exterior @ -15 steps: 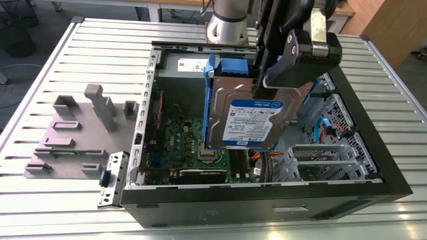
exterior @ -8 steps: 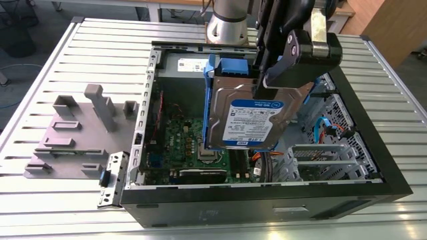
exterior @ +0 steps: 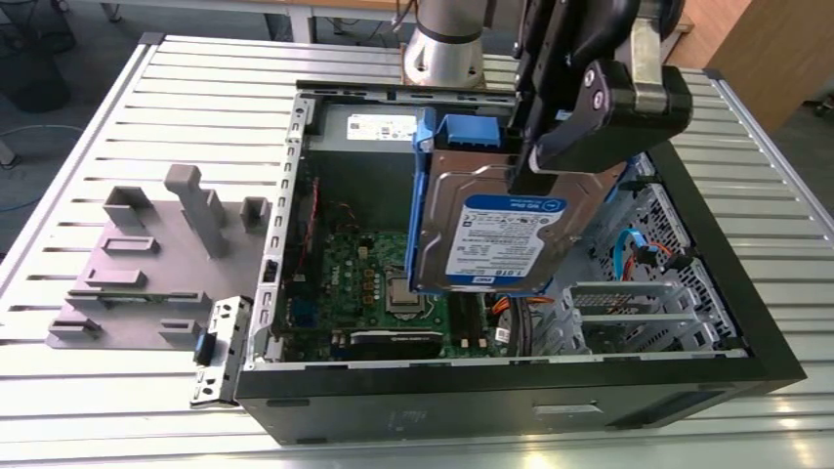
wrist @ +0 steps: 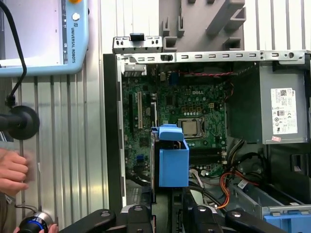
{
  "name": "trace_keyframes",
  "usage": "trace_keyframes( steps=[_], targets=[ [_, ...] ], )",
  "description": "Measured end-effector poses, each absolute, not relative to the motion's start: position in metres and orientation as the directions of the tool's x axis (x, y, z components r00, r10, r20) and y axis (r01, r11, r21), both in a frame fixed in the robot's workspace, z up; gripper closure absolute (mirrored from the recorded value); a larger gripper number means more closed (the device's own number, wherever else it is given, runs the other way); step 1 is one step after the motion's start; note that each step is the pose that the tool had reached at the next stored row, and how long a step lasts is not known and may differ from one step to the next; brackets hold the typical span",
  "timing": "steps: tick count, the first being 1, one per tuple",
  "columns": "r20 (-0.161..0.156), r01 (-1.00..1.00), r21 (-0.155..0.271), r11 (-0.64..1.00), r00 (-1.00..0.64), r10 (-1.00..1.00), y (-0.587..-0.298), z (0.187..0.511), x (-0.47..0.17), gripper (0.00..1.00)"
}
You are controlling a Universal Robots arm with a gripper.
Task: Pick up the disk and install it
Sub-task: 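Insert the disk into the insertion slot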
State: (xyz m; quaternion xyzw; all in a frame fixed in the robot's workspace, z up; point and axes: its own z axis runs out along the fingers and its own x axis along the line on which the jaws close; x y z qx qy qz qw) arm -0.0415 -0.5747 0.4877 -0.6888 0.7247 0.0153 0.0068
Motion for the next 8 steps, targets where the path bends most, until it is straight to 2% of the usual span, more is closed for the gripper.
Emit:
trace_keyframes(
  steps=[8],
  targets=[
    [-0.031,-0.999,0.013,0.051,-0.051,-0.998,-0.575,0.488,-0.023,0.65]
  ],
)
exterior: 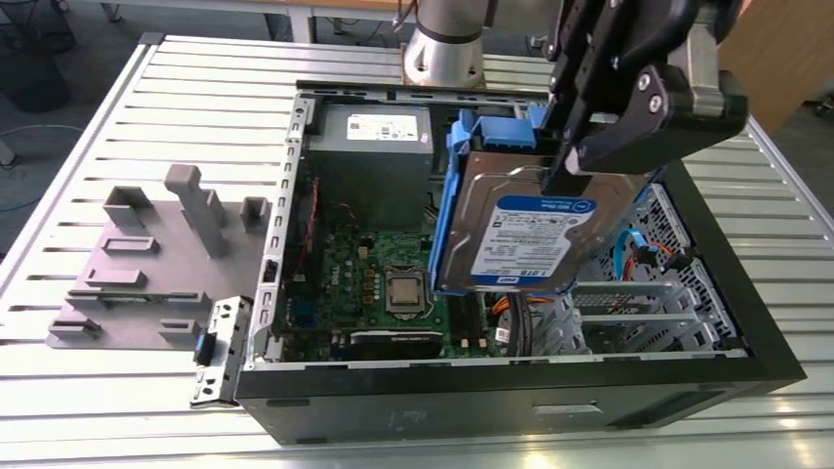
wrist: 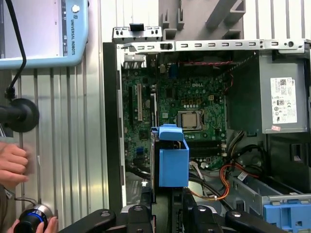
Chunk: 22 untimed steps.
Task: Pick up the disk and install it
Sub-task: 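Insert the disk into the insertion slot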
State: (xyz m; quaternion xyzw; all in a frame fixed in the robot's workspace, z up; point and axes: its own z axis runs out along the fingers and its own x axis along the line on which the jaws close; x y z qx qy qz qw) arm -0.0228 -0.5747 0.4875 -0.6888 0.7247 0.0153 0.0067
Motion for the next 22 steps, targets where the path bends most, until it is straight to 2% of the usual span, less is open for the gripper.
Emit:
trace_keyframes(
  steps=[22],
  targets=[
    [-0.031,-0.999,0.013,0.051,-0.051,-0.998,-0.575,0.487,0.023,0.65]
  ],
)
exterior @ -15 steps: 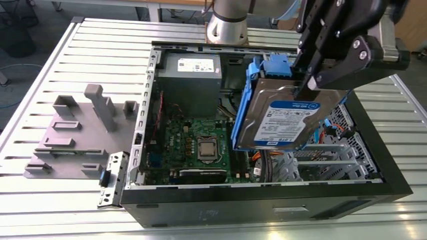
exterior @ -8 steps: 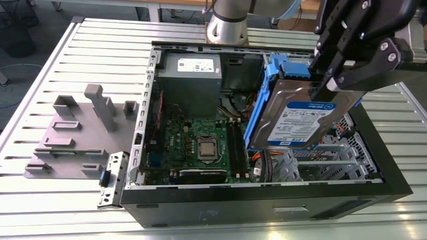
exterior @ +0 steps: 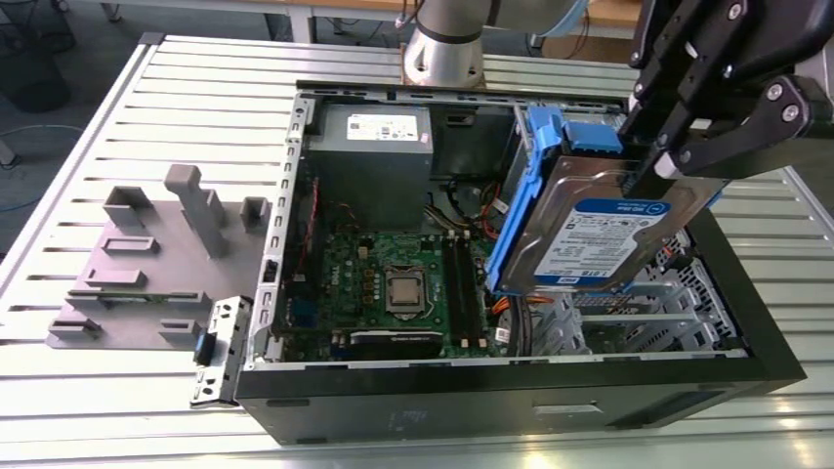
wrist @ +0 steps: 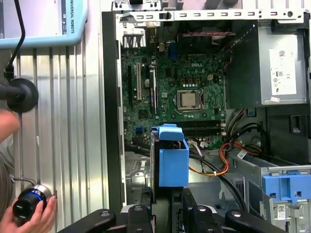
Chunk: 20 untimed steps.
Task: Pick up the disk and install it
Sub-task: 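Insert the disk into the insertion slot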
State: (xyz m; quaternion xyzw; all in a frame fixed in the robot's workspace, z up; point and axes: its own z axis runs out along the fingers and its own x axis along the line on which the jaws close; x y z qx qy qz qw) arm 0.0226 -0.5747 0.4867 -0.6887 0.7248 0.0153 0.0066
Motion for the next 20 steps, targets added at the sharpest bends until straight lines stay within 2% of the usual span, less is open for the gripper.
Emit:
trace_keyframes(
  steps=[9,20],
  targets=[
    [-0.031,-0.999,0.013,0.051,-0.051,-0.998,-0.575,0.486,0.032,0.65],
    [-0.031,-0.999,0.014,0.051,-0.051,-0.998,-0.575,0.482,0.080,0.65]
  ],
)
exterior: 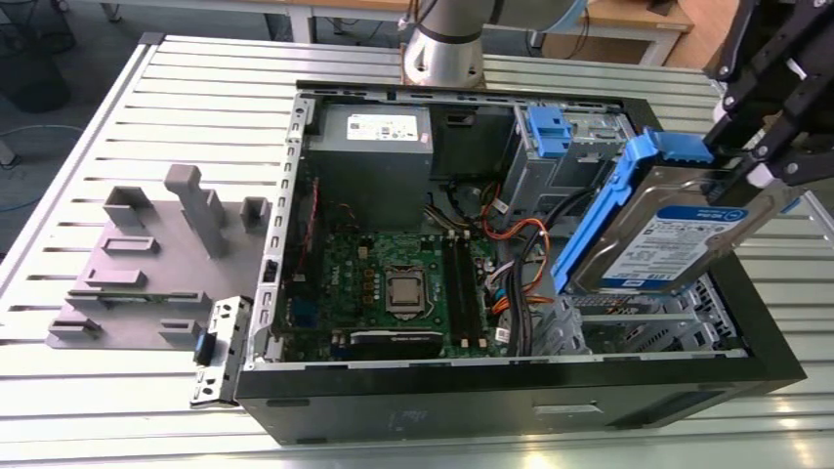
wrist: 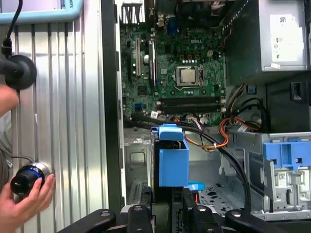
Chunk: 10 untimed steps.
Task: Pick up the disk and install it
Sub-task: 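Insert the disk into the insertion slot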
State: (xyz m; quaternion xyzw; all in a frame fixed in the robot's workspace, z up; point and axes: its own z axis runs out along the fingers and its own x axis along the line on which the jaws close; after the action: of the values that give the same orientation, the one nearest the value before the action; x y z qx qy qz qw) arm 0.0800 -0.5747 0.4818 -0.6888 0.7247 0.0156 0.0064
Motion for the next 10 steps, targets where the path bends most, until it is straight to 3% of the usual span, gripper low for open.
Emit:
trace_keyframes(
  steps=[10],
  targets=[
    [-0.031,-0.999,0.014,0.051,-0.051,-0.998,-0.575,0.472,0.099,0.65]
  ],
)
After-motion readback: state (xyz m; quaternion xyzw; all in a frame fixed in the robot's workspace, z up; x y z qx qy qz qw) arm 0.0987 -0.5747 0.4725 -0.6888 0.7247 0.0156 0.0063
